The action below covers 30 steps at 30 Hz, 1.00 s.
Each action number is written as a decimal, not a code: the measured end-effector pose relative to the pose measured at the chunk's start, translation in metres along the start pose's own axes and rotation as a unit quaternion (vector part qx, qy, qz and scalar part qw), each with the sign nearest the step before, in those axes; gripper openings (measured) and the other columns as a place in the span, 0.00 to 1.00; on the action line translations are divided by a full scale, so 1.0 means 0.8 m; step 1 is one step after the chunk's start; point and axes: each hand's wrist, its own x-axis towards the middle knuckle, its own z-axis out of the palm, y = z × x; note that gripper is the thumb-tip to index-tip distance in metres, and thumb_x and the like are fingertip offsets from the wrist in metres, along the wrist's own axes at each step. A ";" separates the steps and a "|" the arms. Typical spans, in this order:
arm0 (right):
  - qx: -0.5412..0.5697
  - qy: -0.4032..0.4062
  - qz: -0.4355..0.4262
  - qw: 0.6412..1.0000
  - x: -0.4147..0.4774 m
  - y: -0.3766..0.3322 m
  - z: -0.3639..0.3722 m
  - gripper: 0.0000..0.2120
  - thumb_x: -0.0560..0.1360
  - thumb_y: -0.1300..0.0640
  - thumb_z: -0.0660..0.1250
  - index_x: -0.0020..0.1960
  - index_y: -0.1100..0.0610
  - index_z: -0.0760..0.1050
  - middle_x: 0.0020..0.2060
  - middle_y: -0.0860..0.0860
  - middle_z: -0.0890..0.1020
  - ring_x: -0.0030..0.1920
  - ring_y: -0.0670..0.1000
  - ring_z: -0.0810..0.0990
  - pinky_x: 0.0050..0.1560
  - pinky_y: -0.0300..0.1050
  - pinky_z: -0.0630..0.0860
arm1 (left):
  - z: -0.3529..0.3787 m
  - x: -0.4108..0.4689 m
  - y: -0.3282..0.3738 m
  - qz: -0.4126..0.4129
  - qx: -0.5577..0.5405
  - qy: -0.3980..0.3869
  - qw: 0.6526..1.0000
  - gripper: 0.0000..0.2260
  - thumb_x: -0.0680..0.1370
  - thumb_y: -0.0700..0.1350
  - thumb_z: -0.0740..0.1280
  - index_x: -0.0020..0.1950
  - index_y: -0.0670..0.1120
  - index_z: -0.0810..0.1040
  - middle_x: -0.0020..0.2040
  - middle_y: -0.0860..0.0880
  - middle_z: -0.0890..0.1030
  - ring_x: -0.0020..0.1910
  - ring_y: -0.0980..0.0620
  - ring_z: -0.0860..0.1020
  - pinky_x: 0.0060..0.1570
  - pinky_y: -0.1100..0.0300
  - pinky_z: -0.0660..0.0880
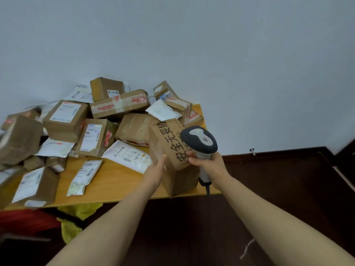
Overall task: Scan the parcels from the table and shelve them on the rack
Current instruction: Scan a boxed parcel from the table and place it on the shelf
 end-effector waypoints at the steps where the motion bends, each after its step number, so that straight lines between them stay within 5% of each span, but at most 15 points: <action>1: 0.011 -0.006 0.009 1.000 0.001 -0.001 0.000 0.08 0.69 0.68 0.74 0.45 0.58 0.84 0.46 0.51 0.86 0.51 0.49 0.83 0.54 0.46 0.79 | -0.003 0.000 0.006 0.024 0.002 0.018 1.000 0.31 0.75 0.67 0.60 0.72 0.49 0.67 0.65 0.45 0.75 0.62 0.42 0.74 0.60 0.47 0.72; 3: 0.036 -0.005 0.028 0.999 0.004 -0.002 -0.002 0.09 0.68 0.68 0.74 0.47 0.59 0.83 0.45 0.51 0.86 0.50 0.52 0.83 0.48 0.45 0.80 | -0.002 -0.003 0.017 0.053 0.019 0.026 0.998 0.41 0.71 0.67 0.66 0.77 0.52 0.55 0.69 0.49 0.72 0.65 0.44 0.72 0.62 0.45 0.72; 6: 0.046 0.062 0.040 0.996 0.009 -0.001 -0.005 0.11 0.68 0.68 0.75 0.47 0.58 0.79 0.42 0.49 0.84 0.45 0.49 0.81 0.40 0.41 0.76 | 0.006 -0.003 0.022 0.054 0.071 0.026 0.996 0.40 0.74 0.59 0.69 0.77 0.48 0.51 0.68 0.47 0.72 0.64 0.43 0.73 0.60 0.46 0.74; 10: 0.041 0.083 0.080 0.992 0.014 0.006 -0.014 0.13 0.68 0.66 0.75 0.47 0.54 0.75 0.42 0.48 0.80 0.43 0.48 0.77 0.42 0.45 0.72 | 0.003 -0.007 0.023 0.036 0.023 -0.004 0.999 0.32 0.76 0.52 0.69 0.75 0.51 0.57 0.65 0.47 0.73 0.62 0.43 0.74 0.56 0.47 0.77; 14: 0.039 0.052 0.079 0.995 0.005 0.010 -0.022 0.12 0.68 0.67 0.75 0.45 0.53 0.77 0.37 0.45 0.84 0.42 0.47 0.80 0.30 0.37 0.74 | 0.003 -0.012 0.022 0.017 -0.041 -0.052 0.998 0.20 0.78 0.44 0.67 0.69 0.48 0.67 0.62 0.46 0.77 0.55 0.47 0.76 0.44 0.53 0.78; 18: 0.030 0.041 0.047 0.998 0.003 0.008 -0.035 0.12 0.67 0.67 0.75 0.48 0.58 0.81 0.43 0.51 0.86 0.51 0.53 0.82 0.46 0.46 0.78 | -0.004 -0.013 0.013 -0.023 -0.116 -0.088 0.989 0.16 0.79 0.37 0.64 0.66 0.47 0.71 0.57 0.46 0.80 0.53 0.49 0.78 0.48 0.49 0.78; 20: 0.038 0.026 0.060 0.997 0.002 0.009 -0.029 0.15 0.66 0.66 0.76 0.52 0.62 0.81 0.45 0.54 0.86 0.52 0.55 0.83 0.57 0.55 0.77 | -0.005 -0.016 0.012 -0.050 -0.121 -0.082 0.988 0.15 0.79 0.40 0.63 0.66 0.46 0.72 0.53 0.48 0.81 0.52 0.49 0.77 0.47 0.49 0.77; 22: 0.046 -0.002 0.074 0.996 0.000 0.015 -0.014 0.16 0.66 0.66 0.76 0.53 0.63 0.80 0.44 0.54 0.86 0.50 0.53 0.84 0.62 0.58 0.74 | -0.008 -0.020 0.015 -0.105 -0.115 -0.087 0.984 0.19 0.77 0.53 0.64 0.66 0.48 0.73 0.56 0.49 0.80 0.55 0.47 0.76 0.52 0.48 0.73; 24: 0.053 -0.035 0.091 0.994 -0.002 0.022 0.003 0.18 0.65 0.66 0.77 0.54 0.60 0.80 0.45 0.54 0.86 0.52 0.56 0.83 0.63 0.61 0.73 | -0.015 -0.019 0.016 -0.138 -0.060 -0.106 0.983 0.35 0.69 0.68 0.66 0.70 0.52 0.67 0.62 0.50 0.74 0.57 0.46 0.74 0.56 0.47 0.68; 26: 0.046 -0.043 0.107 0.992 0.001 0.030 0.015 0.15 0.64 0.65 0.78 0.50 0.57 0.82 0.47 0.54 0.86 0.55 0.59 0.81 0.62 0.63 0.73 | -0.026 -0.018 0.008 -0.155 0.006 -0.099 0.983 0.48 0.61 0.70 0.70 0.74 0.49 0.60 0.65 0.47 0.72 0.55 0.46 0.74 0.53 0.49 0.69; 30: 0.062 0.056 0.138 0.987 0.018 0.038 0.002 0.15 0.67 0.68 0.75 0.52 0.62 0.80 0.43 0.54 0.85 0.47 0.56 0.82 0.52 0.55 0.79 | -0.039 -0.012 -0.021 -0.176 0.026 -0.106 0.978 0.30 0.66 0.58 0.74 0.63 0.47 0.71 0.54 0.46 0.79 0.51 0.46 0.77 0.55 0.51 0.70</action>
